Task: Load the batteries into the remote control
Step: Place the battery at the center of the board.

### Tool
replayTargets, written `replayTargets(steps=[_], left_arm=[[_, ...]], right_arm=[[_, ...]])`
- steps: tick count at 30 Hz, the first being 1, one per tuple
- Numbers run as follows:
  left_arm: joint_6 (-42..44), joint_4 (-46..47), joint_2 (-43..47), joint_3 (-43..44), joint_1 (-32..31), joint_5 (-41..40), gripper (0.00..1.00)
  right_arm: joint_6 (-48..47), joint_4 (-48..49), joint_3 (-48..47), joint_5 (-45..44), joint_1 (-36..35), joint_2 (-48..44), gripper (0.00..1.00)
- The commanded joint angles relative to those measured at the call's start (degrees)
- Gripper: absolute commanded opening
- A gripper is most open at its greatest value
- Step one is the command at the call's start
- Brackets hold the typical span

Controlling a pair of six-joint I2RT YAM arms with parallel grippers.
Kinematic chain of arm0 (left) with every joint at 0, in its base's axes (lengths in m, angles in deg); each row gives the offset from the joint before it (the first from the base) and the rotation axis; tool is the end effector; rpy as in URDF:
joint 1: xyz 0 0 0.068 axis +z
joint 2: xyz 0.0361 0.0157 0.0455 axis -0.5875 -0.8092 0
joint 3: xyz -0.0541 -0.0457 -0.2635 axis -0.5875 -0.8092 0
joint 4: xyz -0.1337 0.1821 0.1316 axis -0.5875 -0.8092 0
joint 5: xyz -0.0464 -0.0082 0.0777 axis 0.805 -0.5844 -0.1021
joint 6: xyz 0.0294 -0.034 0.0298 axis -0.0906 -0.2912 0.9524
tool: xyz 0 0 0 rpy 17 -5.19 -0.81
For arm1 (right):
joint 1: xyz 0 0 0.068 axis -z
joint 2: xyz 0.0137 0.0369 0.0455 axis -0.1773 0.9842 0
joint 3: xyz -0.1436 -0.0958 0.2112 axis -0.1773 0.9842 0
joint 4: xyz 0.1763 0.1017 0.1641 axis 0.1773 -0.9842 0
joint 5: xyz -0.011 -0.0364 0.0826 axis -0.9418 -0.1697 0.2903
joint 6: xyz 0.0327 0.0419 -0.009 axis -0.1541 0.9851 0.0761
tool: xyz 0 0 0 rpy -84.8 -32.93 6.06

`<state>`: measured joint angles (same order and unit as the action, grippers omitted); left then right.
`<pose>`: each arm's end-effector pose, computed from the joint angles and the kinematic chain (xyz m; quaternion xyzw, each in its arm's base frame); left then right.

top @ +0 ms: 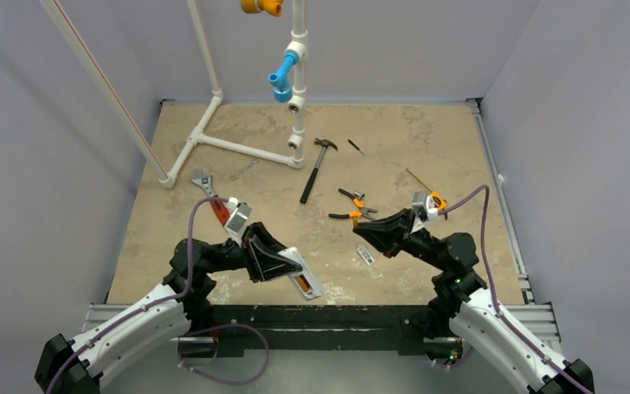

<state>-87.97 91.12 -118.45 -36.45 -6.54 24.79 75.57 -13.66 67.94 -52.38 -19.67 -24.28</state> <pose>0.0883 -0.1129 0.2610 0.2503 0.5543 -0.6985 0.3772 0.1123 0.0869 0.2557 -0.2483 0.5693 0.5079 0.5969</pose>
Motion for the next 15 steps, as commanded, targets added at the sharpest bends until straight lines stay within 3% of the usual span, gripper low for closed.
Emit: replayTargets(steps=[1,5,9,12,15], left_arm=[[2.79,-9.69,0.45,4.72,-0.10,-5.05,0.00],[-0.11,-19.37,-0.42,5.01,-0.15,-15.83,0.00],[-4.49,-15.99,-2.67,3.02,-0.11,-18.72,0.00],[-6.61,-11.71,-4.12,1.49,-0.15,-18.91,0.00],[-7.19,-9.92,-4.57,0.96,-0.13,-18.74,0.00]], right_arm=[[1.44,-0.85,-2.44,0.18,-0.25,0.80,0.00],[-2.82,-8.51,-6.91,-1.57,-2.63,3.43,0.00],[-12.23,-19.82,-12.46,-9.61,-11.98,6.51,0.00],[-17.82,-19.34,-13.25,-12.77,-19.38,7.41,0.00],[-22.65,-13.97,-11.22,-9.91,-23.94,7.08,0.00]])
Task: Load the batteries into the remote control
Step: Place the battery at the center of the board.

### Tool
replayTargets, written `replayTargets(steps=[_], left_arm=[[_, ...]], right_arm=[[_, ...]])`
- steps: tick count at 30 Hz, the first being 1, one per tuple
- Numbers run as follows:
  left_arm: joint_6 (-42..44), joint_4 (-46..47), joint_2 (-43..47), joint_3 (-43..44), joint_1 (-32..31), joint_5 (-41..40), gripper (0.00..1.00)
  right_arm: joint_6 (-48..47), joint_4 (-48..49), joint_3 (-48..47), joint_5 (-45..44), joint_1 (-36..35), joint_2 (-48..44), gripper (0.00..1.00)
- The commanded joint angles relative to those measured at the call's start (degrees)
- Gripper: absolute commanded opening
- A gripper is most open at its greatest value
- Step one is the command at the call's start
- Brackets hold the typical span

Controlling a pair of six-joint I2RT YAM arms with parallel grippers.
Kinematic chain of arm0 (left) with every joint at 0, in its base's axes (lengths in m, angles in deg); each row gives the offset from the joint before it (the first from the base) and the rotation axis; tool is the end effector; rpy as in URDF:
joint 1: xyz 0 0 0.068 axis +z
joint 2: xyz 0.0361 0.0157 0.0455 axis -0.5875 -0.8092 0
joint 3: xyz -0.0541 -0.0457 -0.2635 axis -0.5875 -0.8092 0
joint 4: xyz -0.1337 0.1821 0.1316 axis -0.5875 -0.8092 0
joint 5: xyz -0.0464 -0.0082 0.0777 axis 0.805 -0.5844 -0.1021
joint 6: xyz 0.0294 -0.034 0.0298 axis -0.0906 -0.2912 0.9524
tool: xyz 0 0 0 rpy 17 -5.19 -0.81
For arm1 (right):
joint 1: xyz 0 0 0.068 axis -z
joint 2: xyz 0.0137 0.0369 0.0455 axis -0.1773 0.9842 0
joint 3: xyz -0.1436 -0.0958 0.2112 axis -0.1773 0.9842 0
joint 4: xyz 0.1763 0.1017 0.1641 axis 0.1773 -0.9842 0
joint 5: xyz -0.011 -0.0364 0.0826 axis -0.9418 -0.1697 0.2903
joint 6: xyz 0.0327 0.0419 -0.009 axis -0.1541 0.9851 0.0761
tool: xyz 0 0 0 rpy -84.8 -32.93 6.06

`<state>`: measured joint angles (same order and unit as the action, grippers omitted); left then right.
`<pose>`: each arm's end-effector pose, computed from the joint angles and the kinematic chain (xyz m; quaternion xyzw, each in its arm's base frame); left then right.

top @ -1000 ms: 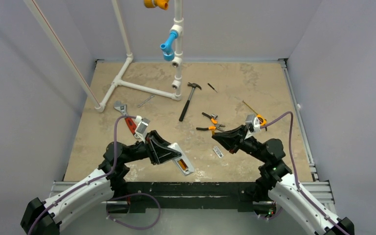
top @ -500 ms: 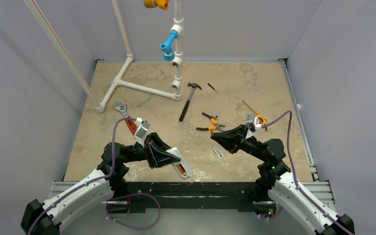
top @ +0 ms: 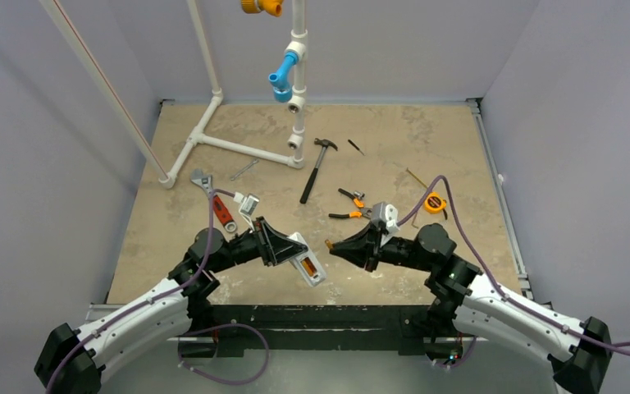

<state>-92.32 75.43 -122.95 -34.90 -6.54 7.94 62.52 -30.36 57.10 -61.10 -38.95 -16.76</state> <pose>0.1103 -0.1213 0.2335 0.0757 0.6933 -0.6269 0.3472 0.0976 0.1352 0.2757 -0.3569 0.5944 0.4872 0.5310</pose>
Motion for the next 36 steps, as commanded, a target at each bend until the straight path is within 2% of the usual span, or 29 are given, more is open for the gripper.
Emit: replayTargets(steps=[1,4,10,28,31,34,36], left_arm=[[-2.81,5.73,-0.03,-0.56,-0.13,-1.76,0.00],[-2.53,5.40,0.39,-0.56,-0.11,-1.37,0.00],[-2.07,5.14,1.18,-0.98,-0.11,-1.00,0.00],[-1.80,6.34,1.03,-1.19,-0.10,-0.27,0.00],[-1.81,5.77,1.09,-1.26,-0.18,-0.36,0.00],[-1.83,2.69,2.10,-1.26,-0.11,-1.70,0.00],[-1.40,-1.12,3.62,-1.27,-0.11,-3.94,0.00]], right_arm=[[-11.58,5.19,0.65,0.25,-5.90,-0.82,0.00],[-19.47,9.94,3.00,5.01,-9.13,-1.71,0.00],[-29.78,5.12,0.61,14.25,-10.68,-0.01,0.00],[-25.97,11.16,1.50,13.28,-11.48,2.59,0.00],[-23.00,12.62,1.88,9.04,-11.47,2.58,0.00],[-16.01,10.92,1.03,-3.65,-11.48,2.90,0.00],[-7.58,5.94,-1.07,-15.29,-11.48,3.58,0.00]])
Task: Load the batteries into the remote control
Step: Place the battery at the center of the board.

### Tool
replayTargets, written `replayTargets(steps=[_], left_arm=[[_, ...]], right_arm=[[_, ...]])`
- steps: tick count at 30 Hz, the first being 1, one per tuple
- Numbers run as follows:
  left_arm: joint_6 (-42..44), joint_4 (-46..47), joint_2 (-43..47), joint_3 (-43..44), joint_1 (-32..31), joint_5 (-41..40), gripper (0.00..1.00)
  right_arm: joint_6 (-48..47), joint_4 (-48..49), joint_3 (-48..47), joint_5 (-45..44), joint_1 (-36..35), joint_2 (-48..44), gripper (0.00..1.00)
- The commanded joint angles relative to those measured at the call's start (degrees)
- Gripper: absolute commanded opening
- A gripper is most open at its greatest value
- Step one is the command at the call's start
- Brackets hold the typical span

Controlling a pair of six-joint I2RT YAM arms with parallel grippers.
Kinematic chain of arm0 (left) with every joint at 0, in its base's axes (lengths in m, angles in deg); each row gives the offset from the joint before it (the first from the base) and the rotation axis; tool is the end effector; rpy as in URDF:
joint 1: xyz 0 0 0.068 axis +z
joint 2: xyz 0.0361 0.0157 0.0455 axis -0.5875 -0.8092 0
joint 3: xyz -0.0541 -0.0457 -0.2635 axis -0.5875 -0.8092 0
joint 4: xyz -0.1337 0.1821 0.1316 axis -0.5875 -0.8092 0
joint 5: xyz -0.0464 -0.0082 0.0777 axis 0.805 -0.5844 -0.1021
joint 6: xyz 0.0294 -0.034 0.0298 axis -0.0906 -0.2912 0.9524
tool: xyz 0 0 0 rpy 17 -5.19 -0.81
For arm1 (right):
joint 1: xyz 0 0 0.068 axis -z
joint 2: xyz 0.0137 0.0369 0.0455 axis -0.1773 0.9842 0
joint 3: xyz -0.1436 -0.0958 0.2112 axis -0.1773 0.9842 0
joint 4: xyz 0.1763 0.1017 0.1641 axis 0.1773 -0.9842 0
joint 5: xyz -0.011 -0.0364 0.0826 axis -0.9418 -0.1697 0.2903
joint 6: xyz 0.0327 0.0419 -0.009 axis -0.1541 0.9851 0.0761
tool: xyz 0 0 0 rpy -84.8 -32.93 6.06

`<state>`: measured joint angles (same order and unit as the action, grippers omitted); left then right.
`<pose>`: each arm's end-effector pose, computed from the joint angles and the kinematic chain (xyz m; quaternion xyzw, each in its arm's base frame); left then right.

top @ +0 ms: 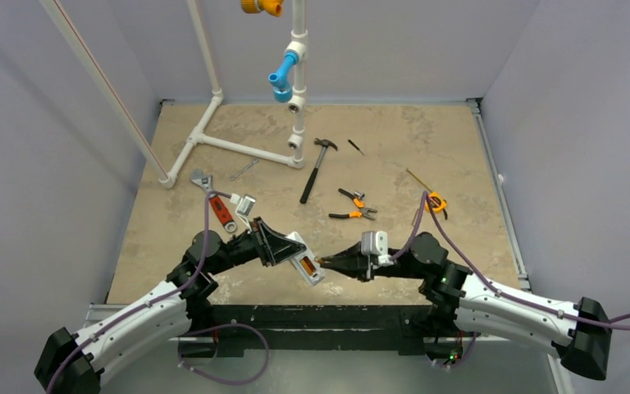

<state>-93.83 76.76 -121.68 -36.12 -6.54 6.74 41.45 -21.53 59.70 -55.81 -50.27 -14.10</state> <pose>0.1084 -0.1186 0.2315 0.0619 0.6866 -0.6331 0.3520 0.0688 0.1572 0.2687 -0.5230 0.4255 0.4686 0.5708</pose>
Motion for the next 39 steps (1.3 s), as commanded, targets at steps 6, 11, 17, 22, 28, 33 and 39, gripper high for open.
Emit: replayTargets(steps=[6,11,17,22,28,33,39], left_arm=[[0.82,-10.25,7.77,-0.56,-0.15,-5.73,0.00],[1.30,-12.66,8.86,-0.26,-0.12,-6.47,0.00],[1.29,-12.42,8.11,0.31,-0.19,-6.37,0.00],[1.29,-12.72,8.11,0.23,-0.12,-6.72,0.00],[1.03,-13.16,8.61,-0.03,-0.11,-7.18,0.00],[0.98,-14.03,9.31,-0.12,-0.12,-7.62,0.00],[1.25,-15.33,10.45,-0.38,-0.14,-7.94,0.00]], right_arm=[[41.78,-33.61,-14.53,-52.56,-0.15,10.34,0.00],[57.04,-45.45,-18.00,-54.77,-0.16,20.40,0.00],[70.79,-43.89,-14.37,-55.42,-0.16,26.72,0.00],[74.44,-45.02,-15.97,-57.50,-0.16,32.31,0.07],[76.83,-43.21,-16.61,-55.79,-0.16,38.07,0.12],[79.17,-41.54,-16.06,-53.16,-0.16,41.41,0.27],[77.28,-45.09,-17.84,-53.66,-0.16,39.72,0.46]])
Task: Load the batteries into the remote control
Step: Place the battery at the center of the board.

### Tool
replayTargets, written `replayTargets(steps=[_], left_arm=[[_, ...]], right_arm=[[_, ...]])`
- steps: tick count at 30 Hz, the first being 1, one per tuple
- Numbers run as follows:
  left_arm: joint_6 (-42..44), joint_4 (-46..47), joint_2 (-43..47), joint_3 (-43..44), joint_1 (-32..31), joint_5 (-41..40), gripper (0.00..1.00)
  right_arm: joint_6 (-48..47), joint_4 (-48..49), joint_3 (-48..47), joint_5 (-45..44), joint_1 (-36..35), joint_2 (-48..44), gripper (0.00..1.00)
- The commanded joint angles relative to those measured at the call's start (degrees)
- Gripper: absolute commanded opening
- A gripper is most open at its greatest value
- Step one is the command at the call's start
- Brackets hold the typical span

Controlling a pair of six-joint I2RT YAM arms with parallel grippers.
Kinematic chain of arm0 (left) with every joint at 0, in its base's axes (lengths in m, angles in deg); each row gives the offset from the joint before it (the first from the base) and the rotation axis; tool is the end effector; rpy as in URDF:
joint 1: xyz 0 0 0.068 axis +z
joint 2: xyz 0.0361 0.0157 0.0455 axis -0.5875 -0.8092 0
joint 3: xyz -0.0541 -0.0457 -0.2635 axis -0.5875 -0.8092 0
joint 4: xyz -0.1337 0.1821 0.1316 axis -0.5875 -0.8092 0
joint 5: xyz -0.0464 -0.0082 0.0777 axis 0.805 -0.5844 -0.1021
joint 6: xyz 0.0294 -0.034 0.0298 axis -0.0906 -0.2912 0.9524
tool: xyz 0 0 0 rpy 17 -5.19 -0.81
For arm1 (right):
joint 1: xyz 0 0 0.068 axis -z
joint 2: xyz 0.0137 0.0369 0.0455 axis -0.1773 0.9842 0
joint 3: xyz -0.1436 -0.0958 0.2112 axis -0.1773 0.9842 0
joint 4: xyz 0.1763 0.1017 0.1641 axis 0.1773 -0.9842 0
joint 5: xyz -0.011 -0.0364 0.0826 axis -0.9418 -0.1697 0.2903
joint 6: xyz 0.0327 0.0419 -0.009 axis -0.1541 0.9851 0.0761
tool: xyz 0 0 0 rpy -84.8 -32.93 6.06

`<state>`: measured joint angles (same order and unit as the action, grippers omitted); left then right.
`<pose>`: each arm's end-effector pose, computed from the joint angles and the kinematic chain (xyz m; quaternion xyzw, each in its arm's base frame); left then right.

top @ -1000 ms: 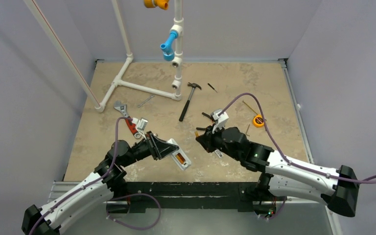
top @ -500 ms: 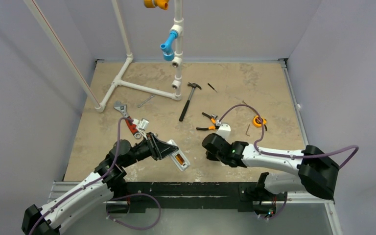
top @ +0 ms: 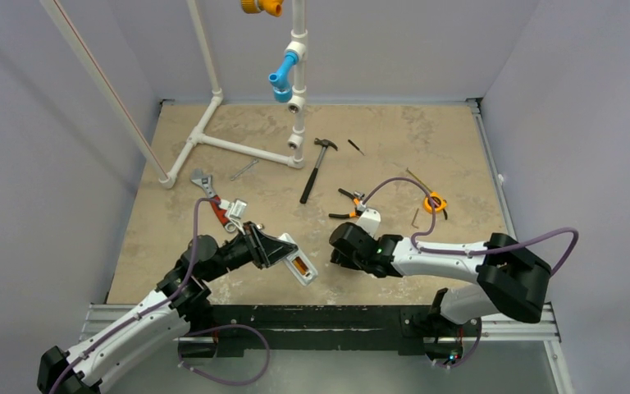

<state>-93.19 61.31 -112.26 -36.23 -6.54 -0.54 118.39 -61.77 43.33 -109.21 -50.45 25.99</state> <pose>0.0986 -0.1038 0.2235 0.0099 0.7248 -0.5842 0.3649 0.1340 0.2091 0.1611 0.1204 0.9346 0.1587 0.2948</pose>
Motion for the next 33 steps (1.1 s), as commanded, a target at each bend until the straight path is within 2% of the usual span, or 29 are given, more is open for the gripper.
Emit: replayTargets(steps=[1,4,7,12,16,19,21,23,24,27,30,33], left_arm=[[0.65,-0.01,1.20,-0.34,-0.11,-0.71,0.00],[0.61,-0.48,1.82,-0.36,-0.11,-0.95,0.00],[0.72,-1.61,3.00,-0.15,-0.10,-1.28,0.00],[1.18,-4.72,5.67,0.21,-0.13,-2.45,0.00],[1.49,-7.04,7.45,0.59,-0.10,-3.12,0.00],[1.57,-8.49,8.65,0.64,-0.18,-3.58,0.00],[1.55,-9.22,9.42,0.67,-0.11,-3.98,0.00],[1.53,-9.65,9.95,0.58,-0.14,-4.25,0.00],[1.54,-9.87,10.11,0.66,-0.15,-4.39,0.00],[1.62,-10.20,10.27,0.61,-0.15,-4.47,0.00],[1.68,-9.88,9.79,0.57,-0.12,-4.53,0.00],[2.01,-9.91,9.35,0.95,-0.10,-4.31,0.00]], right_arm=[[-0.89,-5.71,-1.90,-0.35,0.02,-1.12,0.47],[-8.17,-7.57,-3.69,-3.27,0.10,-3.74,0.49],[-22.68,-6.85,-6.72,-2.66,0.72,-5.38,0.49],[-59.54,-4.51,-9.70,16.02,1.33,-6.30,0.48],[-80.60,-2.03,-7.93,20.12,1.93,-10.65,0.47],[-92.81,2.37,-4.30,23.36,3.46,-15.01,0.46],[-102.34,2.79,-2.43,28.76,4.76,-17.70,0.46],[-109.89,-1.21,-2.05,36.23,6.16,-19.50,0.45],[-113.73,-6.48,-3.54,39.95,6.88,-19.38,0.45],[-121.50,-17.48,-8.54,42.18,8.20,-16.69,0.45],[-127.21,-18.62,-9.32,39.95,8.54,-13.82,0.45],[-131.68,-15.42,-8.58,38.49,8.52,-11.80,0.44]])
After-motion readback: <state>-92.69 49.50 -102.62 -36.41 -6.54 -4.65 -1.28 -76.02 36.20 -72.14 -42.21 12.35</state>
